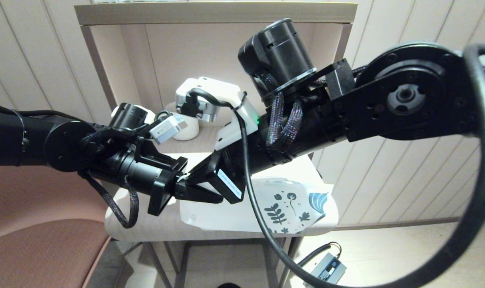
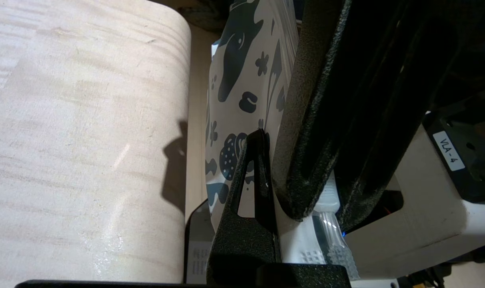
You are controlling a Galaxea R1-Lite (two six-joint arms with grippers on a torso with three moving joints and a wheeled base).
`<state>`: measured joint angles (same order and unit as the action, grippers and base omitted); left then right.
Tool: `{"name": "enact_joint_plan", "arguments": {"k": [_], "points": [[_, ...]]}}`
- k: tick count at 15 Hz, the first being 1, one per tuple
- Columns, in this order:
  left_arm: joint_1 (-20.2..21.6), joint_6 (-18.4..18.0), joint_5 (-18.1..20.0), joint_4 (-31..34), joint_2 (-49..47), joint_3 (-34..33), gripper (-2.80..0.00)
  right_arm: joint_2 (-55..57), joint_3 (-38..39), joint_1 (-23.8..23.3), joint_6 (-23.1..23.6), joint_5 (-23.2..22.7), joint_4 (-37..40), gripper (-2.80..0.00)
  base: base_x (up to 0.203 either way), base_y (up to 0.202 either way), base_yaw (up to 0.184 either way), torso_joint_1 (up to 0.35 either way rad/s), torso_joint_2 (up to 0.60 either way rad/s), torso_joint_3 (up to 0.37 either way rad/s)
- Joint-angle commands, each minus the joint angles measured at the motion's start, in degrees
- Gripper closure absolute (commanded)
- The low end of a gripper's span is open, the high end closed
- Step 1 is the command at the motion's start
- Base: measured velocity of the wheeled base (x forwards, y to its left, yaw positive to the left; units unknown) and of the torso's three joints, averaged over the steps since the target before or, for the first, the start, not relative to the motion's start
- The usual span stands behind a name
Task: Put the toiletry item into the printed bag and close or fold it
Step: Close the strorage bag and place it on the desk
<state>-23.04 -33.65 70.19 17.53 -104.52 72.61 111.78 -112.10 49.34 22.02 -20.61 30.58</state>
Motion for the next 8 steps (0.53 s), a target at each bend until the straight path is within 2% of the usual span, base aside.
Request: {"name": "enact_joint_plan", "arguments": {"k": [1, 8], "points": [[0.0, -0.2, 0.4, 0.1, 0.0, -0.1, 0.00, -0.2, 0.1, -0.4, 0.1, -0.1, 0.6, 0.00, 0.000, 0.000, 0.000, 0.000, 0.00, 0.000], [-0.1, -1.2, 0.4, 0.2, 0.1, -0.3, 0.00, -2.8, 1.5, -3.5, 0.1, -0.2, 2.3, 0.00, 0.000, 0.000, 0.000, 0.000, 0.00, 0.000]]}}
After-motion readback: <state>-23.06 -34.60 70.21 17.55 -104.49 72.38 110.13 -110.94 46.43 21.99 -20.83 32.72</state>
